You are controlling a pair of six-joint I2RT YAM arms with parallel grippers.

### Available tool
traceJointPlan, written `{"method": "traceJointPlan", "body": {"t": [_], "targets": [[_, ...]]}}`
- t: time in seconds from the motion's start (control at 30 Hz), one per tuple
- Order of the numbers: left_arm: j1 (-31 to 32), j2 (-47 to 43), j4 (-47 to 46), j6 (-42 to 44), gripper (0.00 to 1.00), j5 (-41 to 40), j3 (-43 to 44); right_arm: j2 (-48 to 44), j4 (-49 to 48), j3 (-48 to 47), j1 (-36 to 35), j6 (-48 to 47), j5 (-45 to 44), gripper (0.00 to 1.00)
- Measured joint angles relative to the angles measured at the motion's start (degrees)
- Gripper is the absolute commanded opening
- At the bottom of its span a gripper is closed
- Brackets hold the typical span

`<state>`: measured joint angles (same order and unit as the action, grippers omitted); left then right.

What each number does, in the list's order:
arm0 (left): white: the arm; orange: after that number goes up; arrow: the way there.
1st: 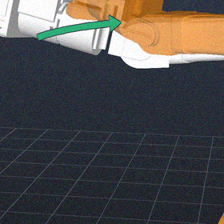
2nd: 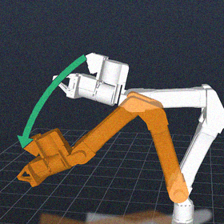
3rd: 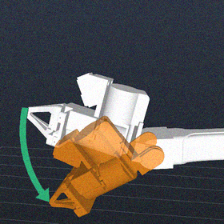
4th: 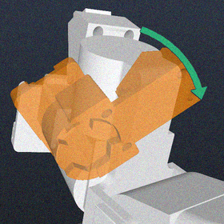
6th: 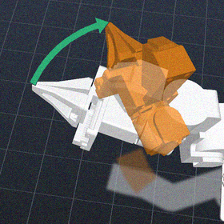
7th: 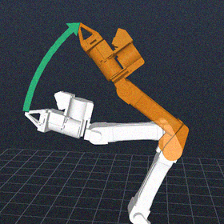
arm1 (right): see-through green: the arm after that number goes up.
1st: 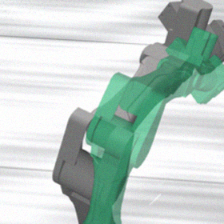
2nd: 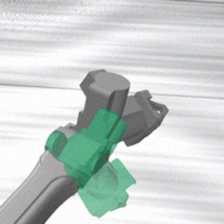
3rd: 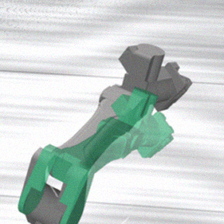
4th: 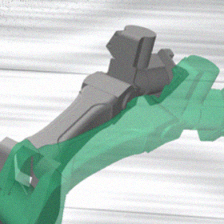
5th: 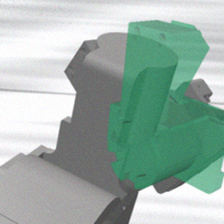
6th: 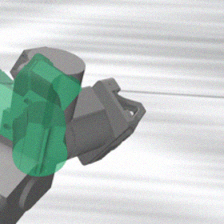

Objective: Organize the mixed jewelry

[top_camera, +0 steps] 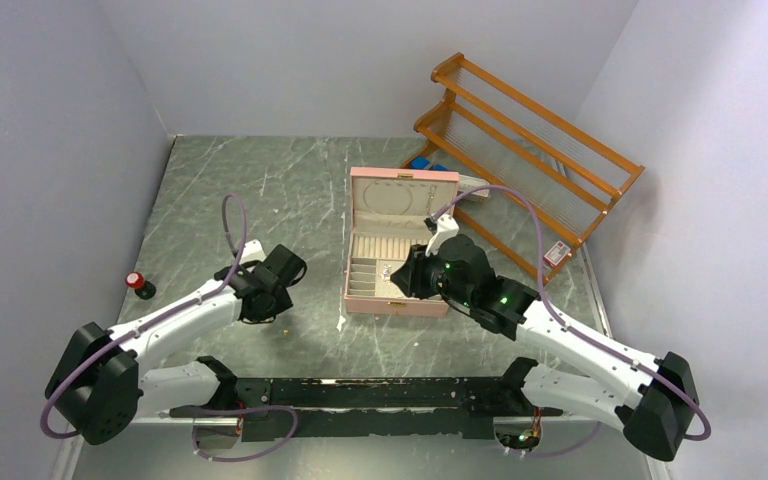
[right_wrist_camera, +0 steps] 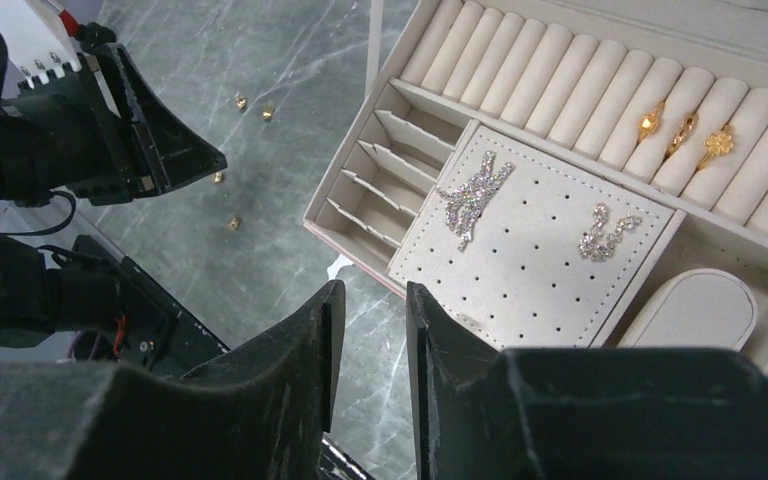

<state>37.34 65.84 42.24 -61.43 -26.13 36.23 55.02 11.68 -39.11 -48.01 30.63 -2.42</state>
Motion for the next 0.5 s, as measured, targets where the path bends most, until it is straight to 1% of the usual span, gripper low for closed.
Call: {"method": "traceJointPlan", "body": {"t": [0.1, 0.13, 0.17, 0.27, 0.33, 0.4, 0.5], "targets": [[0.00, 0.94, 0.04, -0.79, 0.48, -1.11, -0.02, 0.09, -0.28, 0.00, 0.00, -0.02, -0.02, 0.32], [0.00, 1.22, 0.04, -1.07, 0.47, -1.31, -0.02, 0.20, -0.31, 0.00, 0.00, -0.04, -0.02, 0.32], [0.00, 1.36, 0.00, -1.27, 0.44, -1.49, -0.07, 0.31, -0.31, 0.00, 0.00, -0.04, -0.02, 0.32], [0.00, 1.31, -0.52, -1.57, 0.31, -1.70, -0.61, 1.09, -0.31, -0.09, 0.00, -0.13, -0.09, 0.30], [0.00, 1.29, -1.11, -1.57, 0.24, -1.70, -1.36, 1.73, -0.28, -0.09, 0.00, -0.28, -0.15, 0.28], [0.00, 1.62, -1.51, -1.42, 0.23, -1.79, -1.92, 2.14, -0.28, -0.09, 0.00, -0.37, -0.15, 0.27], [0.00, 3.19, -1.53, -1.44, 0.26, -2.21, -1.95, 2.40, -0.31, -0.09, -0.02, -0.50, -0.15, 0.26]]}}
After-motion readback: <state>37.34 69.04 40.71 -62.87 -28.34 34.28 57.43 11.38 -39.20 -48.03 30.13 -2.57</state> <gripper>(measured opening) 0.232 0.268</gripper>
